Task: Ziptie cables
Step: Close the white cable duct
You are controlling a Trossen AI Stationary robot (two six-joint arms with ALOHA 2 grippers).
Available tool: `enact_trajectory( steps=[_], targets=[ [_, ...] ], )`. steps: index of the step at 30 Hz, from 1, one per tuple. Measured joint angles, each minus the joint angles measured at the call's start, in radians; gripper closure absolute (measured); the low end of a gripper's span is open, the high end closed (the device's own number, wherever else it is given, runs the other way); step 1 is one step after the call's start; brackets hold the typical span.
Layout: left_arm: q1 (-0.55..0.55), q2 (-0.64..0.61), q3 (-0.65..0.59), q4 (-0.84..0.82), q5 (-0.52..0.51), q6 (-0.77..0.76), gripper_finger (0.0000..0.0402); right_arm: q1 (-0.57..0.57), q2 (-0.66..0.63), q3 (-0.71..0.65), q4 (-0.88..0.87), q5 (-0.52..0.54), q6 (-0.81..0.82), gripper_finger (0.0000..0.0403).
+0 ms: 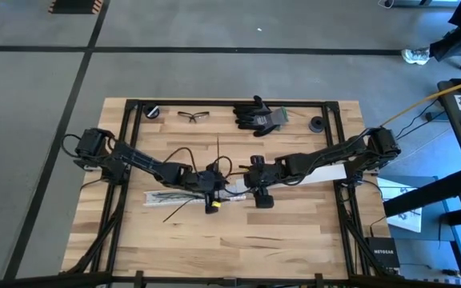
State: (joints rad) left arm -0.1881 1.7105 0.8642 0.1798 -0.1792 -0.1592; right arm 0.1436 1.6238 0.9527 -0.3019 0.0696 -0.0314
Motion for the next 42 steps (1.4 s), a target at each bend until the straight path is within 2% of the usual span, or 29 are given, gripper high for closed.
enact_trajectory(
  steps=[15,26,30,38,42],
  targets=[
    [0.001,0.116,-0.001,0.071,-0.008,0.002,0.0112,0.000,0.001,0.000,-0.012,-0.002,0.030,0.0189],
    [0.007,0.173,-0.002,0.243,-0.006,0.016,0.0112,0.001,0.002,-0.039,0.004,-0.037,0.130,0.0189],
    [0.009,0.193,-0.002,0.260,-0.007,0.028,0.0114,0.001,0.002,-0.039,-0.004,-0.037,0.142,0.0189],
    [0.009,0.195,-0.002,0.276,-0.014,0.033,0.0177,0.001,-0.022,-0.040,-0.016,-0.055,0.158,0.0189],
    [0.012,0.195,-0.002,0.272,-0.014,0.036,0.0193,0.001,-0.041,-0.040,-0.032,-0.069,0.166,0.0189]
  ],
)
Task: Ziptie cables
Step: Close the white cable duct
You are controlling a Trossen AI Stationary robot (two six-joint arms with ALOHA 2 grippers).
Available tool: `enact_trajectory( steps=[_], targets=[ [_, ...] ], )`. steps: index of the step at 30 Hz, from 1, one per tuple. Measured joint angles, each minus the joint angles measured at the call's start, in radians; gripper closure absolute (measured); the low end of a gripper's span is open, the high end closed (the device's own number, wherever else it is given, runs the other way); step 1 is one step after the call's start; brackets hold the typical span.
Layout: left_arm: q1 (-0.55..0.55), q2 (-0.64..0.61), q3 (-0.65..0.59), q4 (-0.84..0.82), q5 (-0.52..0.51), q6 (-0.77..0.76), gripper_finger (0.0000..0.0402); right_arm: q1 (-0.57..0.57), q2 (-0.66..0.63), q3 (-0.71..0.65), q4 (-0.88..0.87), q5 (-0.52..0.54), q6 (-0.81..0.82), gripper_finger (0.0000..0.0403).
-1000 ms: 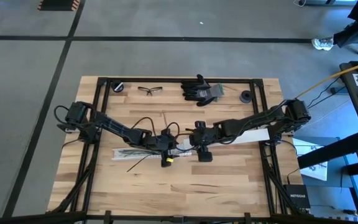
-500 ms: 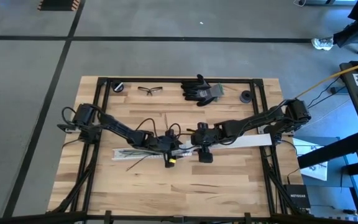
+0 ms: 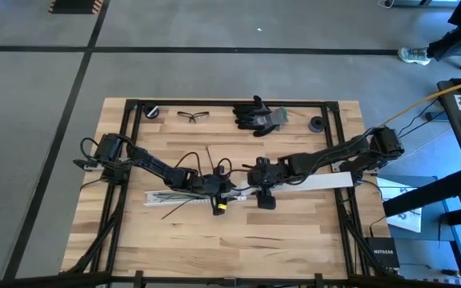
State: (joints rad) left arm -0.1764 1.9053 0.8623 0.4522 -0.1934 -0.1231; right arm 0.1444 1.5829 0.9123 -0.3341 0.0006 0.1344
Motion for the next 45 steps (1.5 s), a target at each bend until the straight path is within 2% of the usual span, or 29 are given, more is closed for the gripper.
enact_trajectory(
  steps=[7,11,17,24,36,45],
  targets=[
    [0.000,-0.001,0.000,-0.010,0.001,0.000,0.0197,0.000,-0.006,-0.020,0.029,-0.024,0.018,0.0189],
    [0.000,-0.001,0.001,-0.019,0.000,0.000,0.0195,0.000,-0.006,-0.103,0.207,-0.063,0.036,0.0189],
    [0.000,-0.001,0.001,-0.024,0.001,-0.001,0.0194,0.000,-0.006,-0.194,0.451,-0.062,0.045,0.0189],
    [0.000,-0.001,0.000,-0.021,0.001,0.000,0.0194,0.000,-0.006,-0.238,0.453,-0.080,0.056,0.0189],
    [0.000,-0.001,-0.001,-0.014,0.001,-0.007,0.0194,0.011,0.012,-0.240,0.506,-0.073,0.045,0.0189],
    [0.000,-0.001,-0.001,-0.013,0.001,-0.007,0.0194,0.018,-0.033,-0.219,0.399,0.029,0.015,0.0189]
  ],
)
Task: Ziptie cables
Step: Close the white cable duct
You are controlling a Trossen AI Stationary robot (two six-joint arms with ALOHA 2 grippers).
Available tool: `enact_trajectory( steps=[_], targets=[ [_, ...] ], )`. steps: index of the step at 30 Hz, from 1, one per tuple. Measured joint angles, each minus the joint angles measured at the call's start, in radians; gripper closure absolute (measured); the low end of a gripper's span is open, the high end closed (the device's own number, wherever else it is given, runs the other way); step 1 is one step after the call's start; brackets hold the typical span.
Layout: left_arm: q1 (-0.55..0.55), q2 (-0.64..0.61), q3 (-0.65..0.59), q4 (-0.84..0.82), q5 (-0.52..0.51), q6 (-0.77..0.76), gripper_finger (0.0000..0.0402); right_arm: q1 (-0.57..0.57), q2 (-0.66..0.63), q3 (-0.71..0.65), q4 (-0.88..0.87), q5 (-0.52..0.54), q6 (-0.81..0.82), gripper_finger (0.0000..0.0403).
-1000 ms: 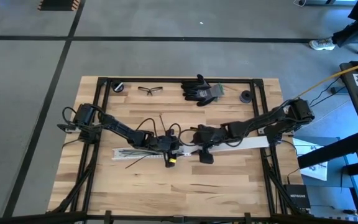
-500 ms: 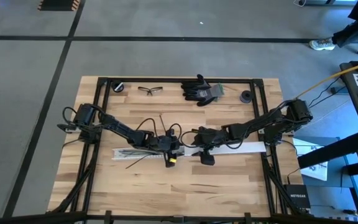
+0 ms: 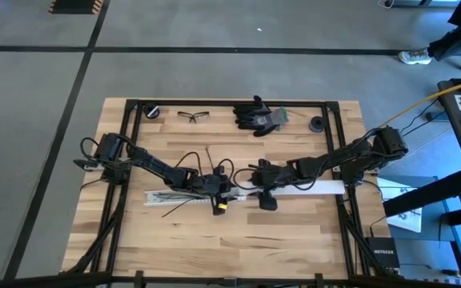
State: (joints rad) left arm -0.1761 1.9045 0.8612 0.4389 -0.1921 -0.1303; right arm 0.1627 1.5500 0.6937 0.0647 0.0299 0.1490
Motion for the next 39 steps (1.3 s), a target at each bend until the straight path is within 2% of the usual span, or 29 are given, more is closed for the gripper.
enact_trajectory(
  steps=[7,16,30,39],
  targets=[
    [0.000,0.000,0.000,0.002,0.003,0.001,0.0194,-0.008,0.054,0.000,0.051,-0.083,0.021,0.0189],
    [-0.001,0.001,0.000,0.008,0.010,-0.002,0.0194,-0.008,0.055,0.000,0.065,-0.161,0.053,0.0189],
    [0.001,0.002,-0.001,0.012,-0.004,-0.022,0.0194,-0.004,0.112,0.006,0.109,-0.055,0.043,0.0189],
    [0.000,0.001,-0.002,0.007,-0.010,-0.023,0.0194,-0.005,0.133,0.078,0.019,-0.040,-0.025,0.0189]
  ],
)
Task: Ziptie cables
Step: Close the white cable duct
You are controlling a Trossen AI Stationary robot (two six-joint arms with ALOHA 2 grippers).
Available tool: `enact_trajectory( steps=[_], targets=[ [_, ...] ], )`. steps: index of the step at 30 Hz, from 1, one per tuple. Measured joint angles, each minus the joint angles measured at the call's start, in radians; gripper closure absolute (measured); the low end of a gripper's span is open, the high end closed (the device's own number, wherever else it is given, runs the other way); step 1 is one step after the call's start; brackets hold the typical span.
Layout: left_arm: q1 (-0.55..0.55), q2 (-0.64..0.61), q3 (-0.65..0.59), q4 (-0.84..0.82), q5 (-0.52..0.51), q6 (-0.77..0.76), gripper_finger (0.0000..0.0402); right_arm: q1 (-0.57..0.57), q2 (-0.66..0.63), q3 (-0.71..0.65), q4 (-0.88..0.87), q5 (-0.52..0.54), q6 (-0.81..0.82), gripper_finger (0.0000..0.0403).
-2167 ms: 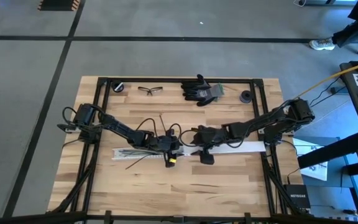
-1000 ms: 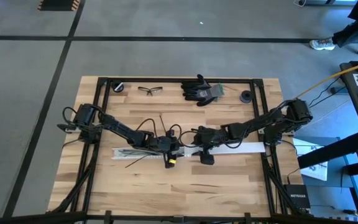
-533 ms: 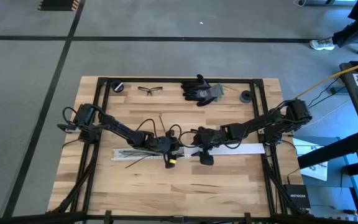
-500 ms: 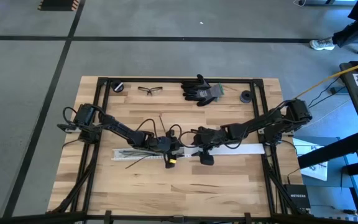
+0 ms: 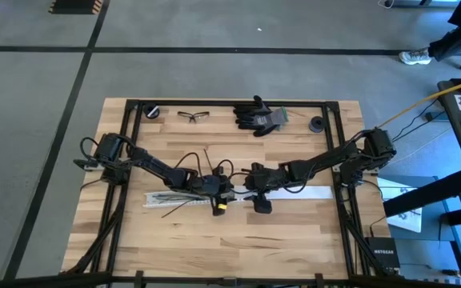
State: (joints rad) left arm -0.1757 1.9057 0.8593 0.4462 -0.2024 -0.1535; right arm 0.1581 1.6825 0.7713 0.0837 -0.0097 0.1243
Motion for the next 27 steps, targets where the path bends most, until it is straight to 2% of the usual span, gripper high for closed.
enact_trajectory(
  steps=[9,16,22,27],
  targets=[
    [0.000,0.000,-0.003,-0.019,-0.001,0.000,0.0194,0.001,0.063,0.059,-0.010,-0.009,-0.028,0.0189],
    [0.000,0.000,-0.002,-0.028,0.005,-0.019,0.0191,0.005,0.065,0.069,-0.041,0.001,-0.047,0.0189],
    [0.003,-0.001,0.005,-0.039,0.026,0.007,0.0145,0.005,0.070,0.075,-0.008,-0.008,-0.059,0.0189],
    [0.002,-0.064,0.005,-0.093,0.024,0.026,0.0123,0.006,0.069,0.074,-0.020,-0.009,-0.059,0.0189]
  ],
)
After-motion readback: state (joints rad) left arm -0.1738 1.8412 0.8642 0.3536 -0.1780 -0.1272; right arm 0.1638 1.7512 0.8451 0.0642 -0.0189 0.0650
